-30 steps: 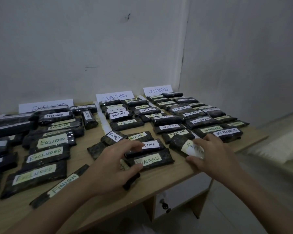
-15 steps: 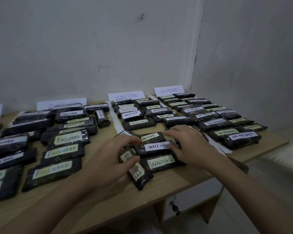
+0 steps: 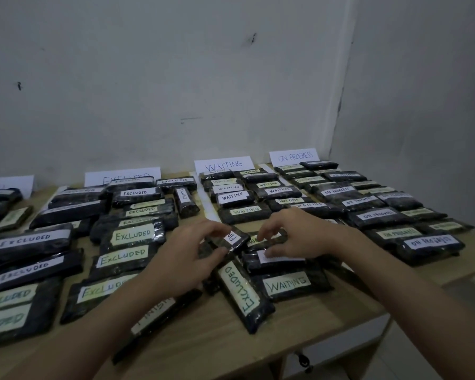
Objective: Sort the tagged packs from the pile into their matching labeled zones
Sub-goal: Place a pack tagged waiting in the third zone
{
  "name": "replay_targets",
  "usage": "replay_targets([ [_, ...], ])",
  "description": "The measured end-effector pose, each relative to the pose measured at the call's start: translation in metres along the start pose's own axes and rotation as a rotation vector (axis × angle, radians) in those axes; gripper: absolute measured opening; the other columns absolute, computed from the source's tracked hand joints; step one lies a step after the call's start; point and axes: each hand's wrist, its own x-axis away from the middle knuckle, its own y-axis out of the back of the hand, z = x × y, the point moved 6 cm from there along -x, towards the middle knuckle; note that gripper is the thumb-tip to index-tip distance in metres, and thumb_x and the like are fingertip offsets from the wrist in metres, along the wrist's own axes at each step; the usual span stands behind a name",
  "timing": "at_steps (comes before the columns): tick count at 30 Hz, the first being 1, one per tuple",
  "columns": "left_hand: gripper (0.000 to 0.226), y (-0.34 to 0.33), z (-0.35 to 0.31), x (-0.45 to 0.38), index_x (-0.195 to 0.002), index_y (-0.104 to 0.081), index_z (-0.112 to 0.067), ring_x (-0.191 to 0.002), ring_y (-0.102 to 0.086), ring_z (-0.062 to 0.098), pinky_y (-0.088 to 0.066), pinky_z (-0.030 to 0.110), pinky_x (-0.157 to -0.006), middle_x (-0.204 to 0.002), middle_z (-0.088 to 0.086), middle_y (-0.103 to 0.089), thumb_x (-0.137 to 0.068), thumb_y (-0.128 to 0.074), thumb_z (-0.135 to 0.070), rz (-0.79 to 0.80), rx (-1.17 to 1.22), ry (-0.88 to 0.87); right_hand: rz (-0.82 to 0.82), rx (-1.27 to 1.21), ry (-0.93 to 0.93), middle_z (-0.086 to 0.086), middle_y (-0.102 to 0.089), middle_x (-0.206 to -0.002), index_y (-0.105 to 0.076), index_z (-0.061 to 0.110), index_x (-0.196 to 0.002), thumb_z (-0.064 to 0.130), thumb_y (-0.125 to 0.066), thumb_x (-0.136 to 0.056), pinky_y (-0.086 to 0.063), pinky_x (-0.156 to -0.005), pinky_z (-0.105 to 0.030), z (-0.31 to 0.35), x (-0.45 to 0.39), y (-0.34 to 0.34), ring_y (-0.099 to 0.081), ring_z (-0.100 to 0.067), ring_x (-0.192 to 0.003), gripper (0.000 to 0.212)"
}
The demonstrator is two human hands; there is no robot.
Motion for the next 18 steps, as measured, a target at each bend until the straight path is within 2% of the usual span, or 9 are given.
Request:
replay_targets([
  [3,0.025,-0.003,0.007,0.0,-0.108,-0.062,-0.023,-0.097,-0.054,-0.004,-0.043,0.014,-0.078,-0.104,-0.012,-0.063,-0.083,-0.066,-0.021,0.002,-0.001,0.005,0.054,0.033,-0.002,0.003,-0.061,-0.109,-0.064,0.028,-0.112,0.033,-0.073,-0.078,-0.048,-0.088,-0.031,0.001,0.0,-0.006,-0.055,-0.012,-0.1,0.035],
  [7,0.026,-0.006,0.011,0.001,-0.109,-0.062,-0.022,-0.098,-0.056,0.003,-0.047,0.022,-0.083,-0.105,-0.011,-0.063,-0.084,-0.066,-0.023,0.015,-0.01,0.019,0.089,0.041,-0.002,0.0,-0.06,-0.11,-0.064,0.027,-0.113,0.026,-0.073,-0.079,-0.048,-0.089,-0.034,-0.003,-0.004,-0.013,-0.044,-0.007,-0.098,0.035],
  [9,0.026,-0.007,0.013,-0.002,-0.11,-0.062,-0.022,-0.099,-0.056,0.004,-0.048,0.023,-0.082,-0.105,-0.011,-0.062,-0.084,-0.065,-0.023,0.012,-0.013,0.035,0.068,0.054,-0.015,0.0,-0.059,-0.114,-0.063,0.026,-0.114,0.021,-0.071,-0.081,-0.048,-0.09,-0.034,-0.005,-0.008,-0.013,-0.048,-0.01,-0.102,0.035],
  [11,0.026,-0.007,0.017,-0.006,-0.111,-0.061,-0.021,-0.099,-0.055,0.004,-0.044,0.015,-0.077,-0.105,-0.011,-0.061,-0.085,-0.064,-0.022,-0.003,-0.019,0.066,0.038,0.087,-0.031,-0.001,-0.056,-0.122,-0.062,0.026,-0.117,0.016,-0.068,-0.083,-0.047,-0.091,-0.033,-0.007,-0.014,-0.012,-0.052,-0.015,-0.11,0.036],
  [14,0.028,-0.007,0.027,-0.012,-0.113,-0.06,-0.019,-0.097,-0.054,0.002,-0.037,0.006,-0.067,-0.104,-0.012,-0.059,-0.085,-0.063,-0.019,-0.023,-0.02,0.136,-0.016,0.126,-0.047,0.0,-0.051,-0.128,-0.059,0.026,-0.122,0.011,-0.061,-0.086,-0.046,-0.093,-0.037,-0.01,-0.023,-0.012,-0.048,-0.02,-0.119,0.039],
  [18,0.023,-0.005,0.04,-0.015,-0.107,-0.061,-0.019,-0.09,-0.053,-0.001,-0.036,0.001,-0.067,-0.099,-0.012,-0.058,-0.084,-0.063,-0.015,-0.035,-0.026,0.196,-0.017,0.148,-0.08,0.0,-0.05,-0.126,-0.059,0.026,-0.12,0.01,-0.058,-0.083,-0.048,-0.089,-0.041,-0.011,-0.03,-0.011,-0.049,-0.022,-0.115,0.041],
])
